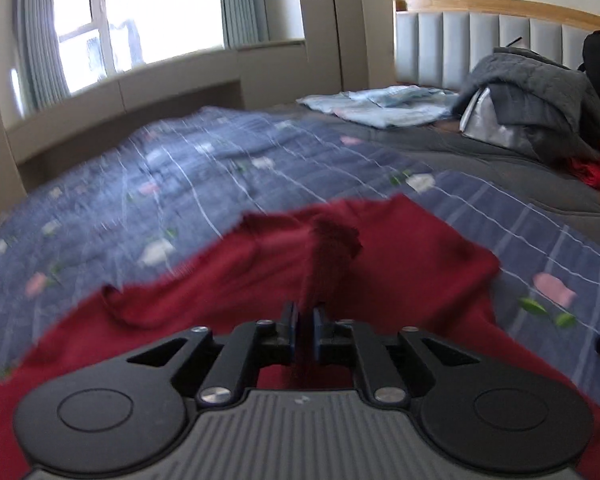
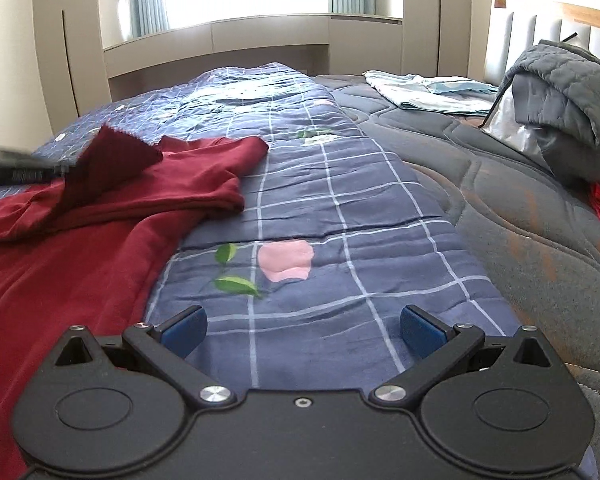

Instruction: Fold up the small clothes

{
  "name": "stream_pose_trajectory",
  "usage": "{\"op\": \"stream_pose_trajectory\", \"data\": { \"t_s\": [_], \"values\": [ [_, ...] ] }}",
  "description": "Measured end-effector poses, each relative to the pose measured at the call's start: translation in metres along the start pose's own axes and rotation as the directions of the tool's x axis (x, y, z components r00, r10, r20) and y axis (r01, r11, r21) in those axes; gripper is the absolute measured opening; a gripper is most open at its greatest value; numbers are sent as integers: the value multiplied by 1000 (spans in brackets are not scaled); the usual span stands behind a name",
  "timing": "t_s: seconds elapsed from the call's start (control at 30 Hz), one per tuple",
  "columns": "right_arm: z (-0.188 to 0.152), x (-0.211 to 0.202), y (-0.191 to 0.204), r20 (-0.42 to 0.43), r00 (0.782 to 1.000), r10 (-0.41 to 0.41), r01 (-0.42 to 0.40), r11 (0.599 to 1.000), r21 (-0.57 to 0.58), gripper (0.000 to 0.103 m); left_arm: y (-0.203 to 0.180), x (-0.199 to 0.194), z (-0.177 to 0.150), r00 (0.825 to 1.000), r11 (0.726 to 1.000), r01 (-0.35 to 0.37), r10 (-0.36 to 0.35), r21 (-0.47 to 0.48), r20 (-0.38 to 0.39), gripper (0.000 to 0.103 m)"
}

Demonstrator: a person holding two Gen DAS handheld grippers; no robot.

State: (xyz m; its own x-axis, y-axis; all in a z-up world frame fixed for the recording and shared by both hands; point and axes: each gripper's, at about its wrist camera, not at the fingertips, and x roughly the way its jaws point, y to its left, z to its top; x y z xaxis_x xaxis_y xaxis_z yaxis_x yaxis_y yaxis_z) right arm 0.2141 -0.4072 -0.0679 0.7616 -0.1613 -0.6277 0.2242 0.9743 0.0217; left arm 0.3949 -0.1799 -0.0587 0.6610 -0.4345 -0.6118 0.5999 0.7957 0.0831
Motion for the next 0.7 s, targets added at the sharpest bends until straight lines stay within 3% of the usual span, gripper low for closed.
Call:
{"op": "stream_pose_trajectory", "data": {
  "t_s": [0.03, 0.07, 0.13, 0.2, 0.3, 0.47, 0.6, 0.7],
  "values": [
    [1, 0, 0, 6, 1000, 3, -3, 1000, 2, 103, 1, -4, -3, 1000, 1000, 20, -20, -19, -6, 29],
    [2, 1, 0, 12, 1000, 6, -6, 1000, 4, 103, 4, -12, -2, 999, 999, 37, -37, -38, -16, 55],
    [7, 1, 1, 23, 1000, 18, -18, 1000, 11, 103, 12, -23, -5, 998, 994, 59, -61, -93, -18, 75],
    [12, 2, 2, 38, 998, 45, -46, 999, 25, 103, 19, -37, -5, 997, 989, 66, -69, -131, -22, 75],
    [24, 9, 7, 55, 990, 126, -129, 990, 48, 103, 34, -56, -9, 999, 977, 31, -40, -209, -37, 84],
    [55, 33, 37, 76, 954, 290, -293, 956, 20, 102, 77, -96, -21, 993, 945, -118, 112, -304, -37, 100],
    [82, 57, 71, 120, 932, 342, -336, 940, -65, 102, 118, -123, -36, 957, 893, -288, 282, -347, -68, 103],
    [99, 87, 88, 86, 928, 363, -359, 931, -60, 87, 152, -134, -50, 917, 837, -396, 382, -377, -115, 103]
  ]
}}
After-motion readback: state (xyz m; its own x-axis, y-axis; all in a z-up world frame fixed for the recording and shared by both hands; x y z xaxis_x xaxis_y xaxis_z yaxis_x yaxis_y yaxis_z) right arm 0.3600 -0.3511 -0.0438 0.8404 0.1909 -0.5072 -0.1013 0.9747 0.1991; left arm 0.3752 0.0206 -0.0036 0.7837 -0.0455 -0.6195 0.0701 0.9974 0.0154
